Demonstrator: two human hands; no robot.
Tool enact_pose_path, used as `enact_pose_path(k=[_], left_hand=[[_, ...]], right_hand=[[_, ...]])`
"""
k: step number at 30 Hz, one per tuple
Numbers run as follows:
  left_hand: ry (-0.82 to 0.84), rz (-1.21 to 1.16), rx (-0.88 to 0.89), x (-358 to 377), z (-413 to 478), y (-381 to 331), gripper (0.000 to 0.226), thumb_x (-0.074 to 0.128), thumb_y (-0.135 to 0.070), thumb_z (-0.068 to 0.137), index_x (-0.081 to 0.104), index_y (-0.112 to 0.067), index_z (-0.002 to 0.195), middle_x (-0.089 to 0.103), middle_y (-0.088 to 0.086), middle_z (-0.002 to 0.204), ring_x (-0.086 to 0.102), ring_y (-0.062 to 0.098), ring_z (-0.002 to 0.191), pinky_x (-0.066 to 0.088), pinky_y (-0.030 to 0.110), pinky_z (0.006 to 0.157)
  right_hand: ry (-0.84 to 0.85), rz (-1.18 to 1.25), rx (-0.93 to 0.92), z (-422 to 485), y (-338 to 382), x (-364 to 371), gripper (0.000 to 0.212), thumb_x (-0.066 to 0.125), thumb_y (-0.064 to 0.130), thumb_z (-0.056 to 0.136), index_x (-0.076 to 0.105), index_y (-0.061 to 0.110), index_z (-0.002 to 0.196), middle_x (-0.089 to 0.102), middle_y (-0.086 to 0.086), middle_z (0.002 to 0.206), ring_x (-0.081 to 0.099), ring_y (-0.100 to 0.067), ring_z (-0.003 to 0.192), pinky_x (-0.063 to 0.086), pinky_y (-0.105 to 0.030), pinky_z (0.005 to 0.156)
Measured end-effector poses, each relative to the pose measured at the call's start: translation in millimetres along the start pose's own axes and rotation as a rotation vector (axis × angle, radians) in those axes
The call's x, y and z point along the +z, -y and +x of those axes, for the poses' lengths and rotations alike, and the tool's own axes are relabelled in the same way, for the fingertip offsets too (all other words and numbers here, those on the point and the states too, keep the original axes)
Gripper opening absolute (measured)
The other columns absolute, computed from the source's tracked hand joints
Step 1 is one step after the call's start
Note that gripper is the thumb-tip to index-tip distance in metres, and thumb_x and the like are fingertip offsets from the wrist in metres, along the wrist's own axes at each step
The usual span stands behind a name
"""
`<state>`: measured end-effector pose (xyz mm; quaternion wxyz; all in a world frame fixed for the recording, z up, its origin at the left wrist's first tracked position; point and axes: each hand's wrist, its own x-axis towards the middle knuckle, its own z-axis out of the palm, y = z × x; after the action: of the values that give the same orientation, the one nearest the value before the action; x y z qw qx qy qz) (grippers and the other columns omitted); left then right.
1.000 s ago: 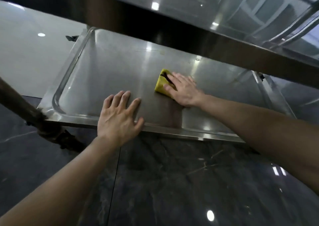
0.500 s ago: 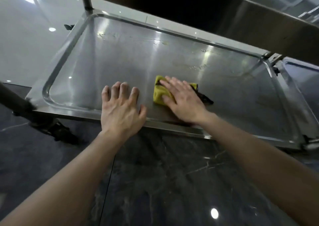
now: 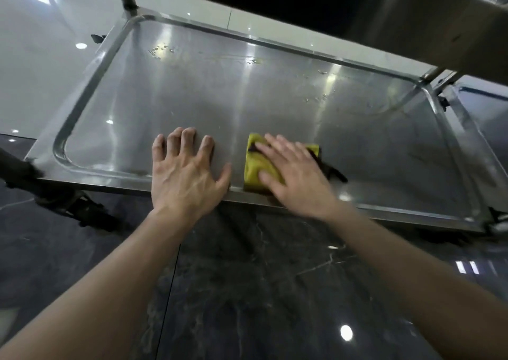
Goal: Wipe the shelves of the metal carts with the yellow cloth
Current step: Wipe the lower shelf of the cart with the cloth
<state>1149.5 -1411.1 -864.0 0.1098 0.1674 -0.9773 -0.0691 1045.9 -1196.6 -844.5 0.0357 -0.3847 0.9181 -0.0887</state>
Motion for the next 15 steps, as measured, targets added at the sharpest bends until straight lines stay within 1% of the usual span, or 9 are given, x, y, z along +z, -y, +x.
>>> enact_pose_path(k=[3, 5, 6, 8, 11, 12, 15], left_hand=[[-0.008, -0.002, 0.004, 1, 0, 1, 0.058, 0.041, -0.072, 0.095, 0.055, -0.025, 0.126, 0.045, 0.008, 0.137, 0.040, 0.035, 0.137, 0.028, 0.057, 0.123], [-0.018, -0.009, -0.003, 1, 1, 1, 0.057, 0.042, -0.072, 0.094, 0.054, -0.026, 0.124, 0.046, 0.008, 0.136, 0.041, 0.035, 0.136, 0.029, 0.057, 0.122], [-0.015, -0.012, -0.007, 0, 2, 1, 0.057, 0.042, -0.072, 0.094, 0.054, -0.026, 0.124, 0.046, 0.008, 0.136, 0.041, 0.035, 0.135, 0.029, 0.056, 0.121], [-0.010, -0.017, -0.013, -2, 1, 0, 0.057, 0.042, -0.072, 0.094, 0.055, -0.025, 0.125, 0.047, 0.009, 0.135, 0.040, 0.036, 0.133, 0.030, 0.056, 0.121], [-0.007, -0.018, -0.012, -1, 1, 0, 0.057, 0.043, -0.072, 0.095, 0.054, -0.025, 0.126, 0.046, 0.010, 0.135, 0.040, 0.037, 0.132, 0.031, 0.057, 0.120], [0.004, -0.026, -0.010, -1, 1, 0, 0.057, 0.043, -0.072, 0.096, 0.054, -0.025, 0.126, 0.045, 0.010, 0.136, 0.039, 0.037, 0.132, 0.031, 0.057, 0.120], [0.032, -0.027, -0.007, -1, 2, 2, 0.056, 0.043, -0.072, 0.096, 0.052, -0.025, 0.126, 0.044, 0.010, 0.135, 0.039, 0.038, 0.132, 0.031, 0.058, 0.120]], right_hand=[[0.009, 0.002, 0.175, 100, -44, -11, 0.073, 0.024, 0.069, 0.101, 0.024, 0.039, 0.168, 0.017, 0.008, 0.178, 0.011, -0.013, 0.164, 0.001, -0.042, 0.133], [0.029, -0.014, 0.260, 133, -62, -15, 0.072, 0.025, 0.069, 0.104, 0.022, 0.038, 0.169, 0.015, 0.008, 0.179, 0.010, -0.013, 0.164, -0.001, -0.041, 0.133], [0.031, -0.010, 0.271, 133, -59, -14, 0.072, 0.024, 0.069, 0.104, 0.022, 0.037, 0.169, 0.015, 0.008, 0.179, 0.010, -0.013, 0.164, -0.001, -0.041, 0.133], [0.028, 0.011, 0.210, 97, -40, -9, 0.073, 0.024, 0.069, 0.104, 0.024, 0.037, 0.169, 0.017, 0.007, 0.178, 0.012, -0.014, 0.164, -0.001, -0.043, 0.134], [-0.010, -0.012, 0.053, 3, -15, 0, 0.068, 0.026, 0.064, 0.107, 0.030, 0.034, 0.168, 0.021, 0.007, 0.177, 0.015, -0.016, 0.164, 0.005, -0.045, 0.134], [-0.007, -0.028, 0.015, -21, -12, 2, 0.066, 0.026, 0.062, 0.109, 0.029, 0.034, 0.168, 0.020, 0.007, 0.177, 0.013, -0.015, 0.164, 0.006, -0.045, 0.134], [0.056, -0.017, 0.020, -46, -13, -2, 0.062, 0.025, 0.060, 0.112, 0.025, 0.036, 0.169, 0.013, 0.011, 0.178, 0.005, -0.010, 0.165, 0.003, -0.044, 0.134]])
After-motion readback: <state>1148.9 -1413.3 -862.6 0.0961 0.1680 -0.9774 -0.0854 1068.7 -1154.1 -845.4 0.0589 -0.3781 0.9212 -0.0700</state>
